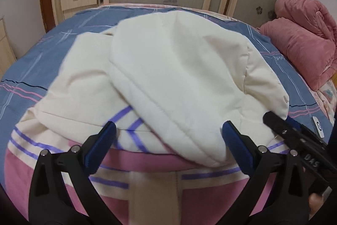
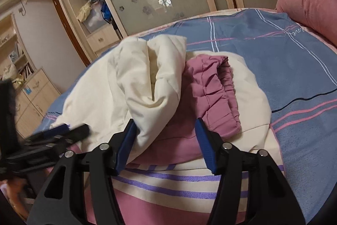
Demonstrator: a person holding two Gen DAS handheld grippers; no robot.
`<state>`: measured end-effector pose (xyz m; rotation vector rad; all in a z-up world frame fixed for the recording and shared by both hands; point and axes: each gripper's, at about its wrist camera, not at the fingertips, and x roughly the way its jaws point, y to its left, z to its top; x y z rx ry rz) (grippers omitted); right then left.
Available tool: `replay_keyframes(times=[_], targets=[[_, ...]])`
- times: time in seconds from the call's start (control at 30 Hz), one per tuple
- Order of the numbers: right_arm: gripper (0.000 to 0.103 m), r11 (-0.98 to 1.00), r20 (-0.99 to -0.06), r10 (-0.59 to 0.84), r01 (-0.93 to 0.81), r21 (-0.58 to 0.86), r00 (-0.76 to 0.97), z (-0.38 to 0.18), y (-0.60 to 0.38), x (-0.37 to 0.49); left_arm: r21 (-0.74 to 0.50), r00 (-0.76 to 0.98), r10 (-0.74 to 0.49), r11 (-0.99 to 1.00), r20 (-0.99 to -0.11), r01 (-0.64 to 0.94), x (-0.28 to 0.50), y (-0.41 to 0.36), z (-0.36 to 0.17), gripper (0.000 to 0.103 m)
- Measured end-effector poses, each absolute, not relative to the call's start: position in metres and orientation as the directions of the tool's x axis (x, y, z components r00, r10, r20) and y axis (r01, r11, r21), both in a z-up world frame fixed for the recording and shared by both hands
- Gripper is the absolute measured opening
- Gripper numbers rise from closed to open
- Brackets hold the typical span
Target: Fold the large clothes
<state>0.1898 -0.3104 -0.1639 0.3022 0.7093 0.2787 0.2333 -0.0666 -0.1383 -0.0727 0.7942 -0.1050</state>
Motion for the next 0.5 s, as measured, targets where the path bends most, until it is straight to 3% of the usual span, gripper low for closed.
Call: replay_keyframes(times=[0.17, 0.27, 0.33, 0.5], targets=[[0.063, 0.922, -0.583, 0.347, -0.155, 0.354, 0.734, -0.162, -0.308, 0.186, -0.111, 0.653, -0.108, 0.993, -0.75, 0.036, 0.243, -0.062, -0.154, 0.101], [0.063, 0.906, -0.467, 0.371, -0.203, 0.372, 0.802, -0.143, -0.309, 0.168, -0.085, 0.654, -0.088, 0.996, -0.751, 0.036, 0.244, -0.062, -0.158, 0.101], [0.063, 0.919, -0.438, 0.35, -0.212, 0.333, 0.828, -0.137, -0.306, 0.161, -0.089, 0.65, -0.09, 0.995, -0.755, 0.035, 0.246, -0.06, -0.16, 0.101], [0.063, 0.955, -0.624, 0.277, -0.135, 0.266, 0.731, -0.171, -0.293, 0.192, -0.099, 0.641, -0.096, 0.995, -0.762, 0.031, 0.247, -0.059, -0.167, 0.101]])
